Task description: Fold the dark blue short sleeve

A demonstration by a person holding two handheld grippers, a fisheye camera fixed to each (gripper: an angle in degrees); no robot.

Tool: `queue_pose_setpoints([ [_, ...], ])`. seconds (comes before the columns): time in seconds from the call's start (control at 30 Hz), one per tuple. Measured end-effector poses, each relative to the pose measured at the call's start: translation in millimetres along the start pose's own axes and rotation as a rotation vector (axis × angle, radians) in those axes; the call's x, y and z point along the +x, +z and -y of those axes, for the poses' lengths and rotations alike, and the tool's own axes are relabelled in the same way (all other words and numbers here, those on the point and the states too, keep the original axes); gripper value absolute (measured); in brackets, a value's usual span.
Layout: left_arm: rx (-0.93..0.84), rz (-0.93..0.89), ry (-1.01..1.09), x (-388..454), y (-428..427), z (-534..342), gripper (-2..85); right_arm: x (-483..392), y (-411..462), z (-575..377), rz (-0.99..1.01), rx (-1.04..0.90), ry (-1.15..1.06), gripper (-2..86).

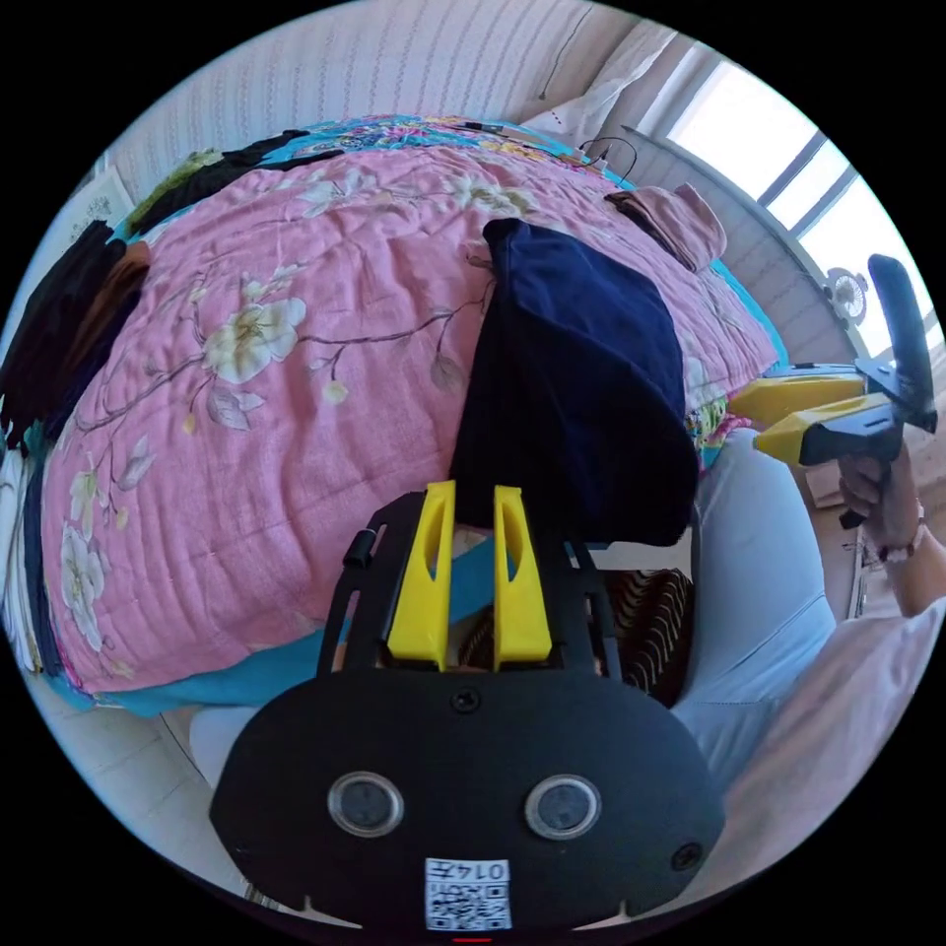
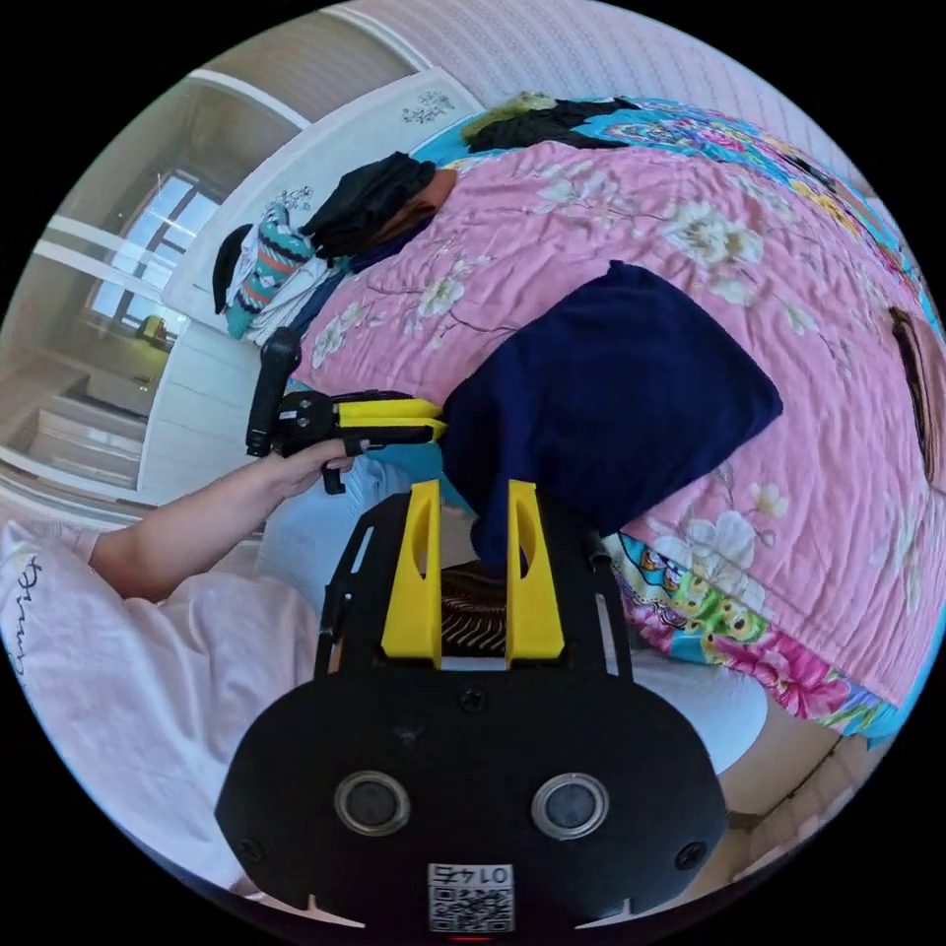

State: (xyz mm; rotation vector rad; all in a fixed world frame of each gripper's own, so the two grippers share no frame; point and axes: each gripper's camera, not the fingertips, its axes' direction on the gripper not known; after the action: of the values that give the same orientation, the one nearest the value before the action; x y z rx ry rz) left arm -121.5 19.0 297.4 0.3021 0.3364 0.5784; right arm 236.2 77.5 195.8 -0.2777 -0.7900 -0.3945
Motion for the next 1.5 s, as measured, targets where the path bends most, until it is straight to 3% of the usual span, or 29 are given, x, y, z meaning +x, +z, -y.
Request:
queue_pose_setpoints([
  [0.17, 0.009, -0.045, -0.018, -16, -30, -15, 5.0, -43, 51, 43, 0.013, -0.146, -0.095, 11.9],
  [0.3, 0.009, -0.089, -0.064, -30, -65, -29, 5.1, -48, 69, 61, -0.248, -0.179, -0.046, 13.2],
  [0.4, 0.003, -0.052, -0.06, -35, -83, -39, 7.0, -43, 80, 60, -0.264, -0.243, -0.041, 12.6],
  [0.53, 0.001, -0.033, -0.048, -41, -100, -52, 7.2, -29, 46, 48, -0.18, -0.188, 0.009, 3.1],
  [0.6, -0.012, -0.07, -0.019, -46, -116, -59, 4.3, -12, 8, 27, -0.079, -0.131, 0.058, 1.8],
  [0.73, 0.006, -0.121, -0.007, -55, -153, -75, 0.3, 12, -69, -26, -0.069, 0.02, 0.134, 1.0],
  [0.83, 0.103, -0.219, -0.009, -62, -200, -97, -0.3, 35, -149, -82, -0.032, 0.224, 0.227, 0.7],
  [0.97, 0.358, -0.508, -0.066, -84, -288, -131, -0.6, 55, -258, -163, 0.08, 0.57, 0.295, 0.6],
  [1.1, 0.624, -0.581, -0.023, -101, -397, -163, -0.9, 46, -340, -216, 0.176, 0.807, 0.196, 0.6],
  [1.23, 0.819, -0.66, 0.048, -117, -496, -199, -1.0, 11, -390, -243, 0.196, 0.911, 0.009, 0.5],
  [1.37, 1.025, -0.549, 0.212, -111, -616, -261, -0.9, -30, -441, -273, 0.311, 1.025, -0.244, 0.5],
  [1.5, 1.16, -0.372, 0.25, -97, -699, -291, -0.9, -59, -480, -259, 0.285, 0.996, -0.388, 0.5],
])
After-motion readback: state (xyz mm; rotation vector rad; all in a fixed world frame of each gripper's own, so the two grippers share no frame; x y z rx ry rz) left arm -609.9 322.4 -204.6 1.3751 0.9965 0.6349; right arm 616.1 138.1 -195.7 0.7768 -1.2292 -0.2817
